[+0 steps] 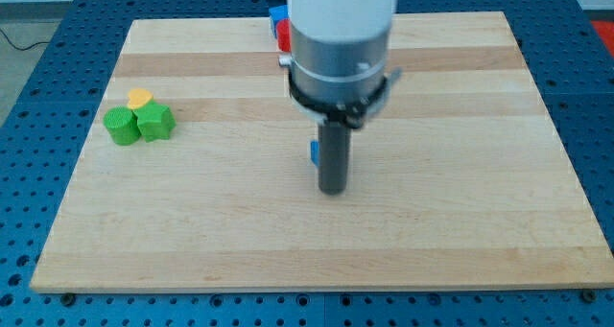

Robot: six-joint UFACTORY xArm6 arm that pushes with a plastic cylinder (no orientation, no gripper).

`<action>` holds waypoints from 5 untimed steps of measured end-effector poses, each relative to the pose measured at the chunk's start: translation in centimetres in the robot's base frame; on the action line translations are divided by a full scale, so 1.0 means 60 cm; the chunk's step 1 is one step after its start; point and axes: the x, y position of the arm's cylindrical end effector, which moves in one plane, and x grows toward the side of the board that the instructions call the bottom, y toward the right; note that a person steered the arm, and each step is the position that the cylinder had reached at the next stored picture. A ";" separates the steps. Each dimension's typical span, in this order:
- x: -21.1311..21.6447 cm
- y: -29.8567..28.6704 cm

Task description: Move the blue triangle below the red circle

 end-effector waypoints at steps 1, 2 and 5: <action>-0.074 0.000; -0.084 0.000; -0.161 -0.042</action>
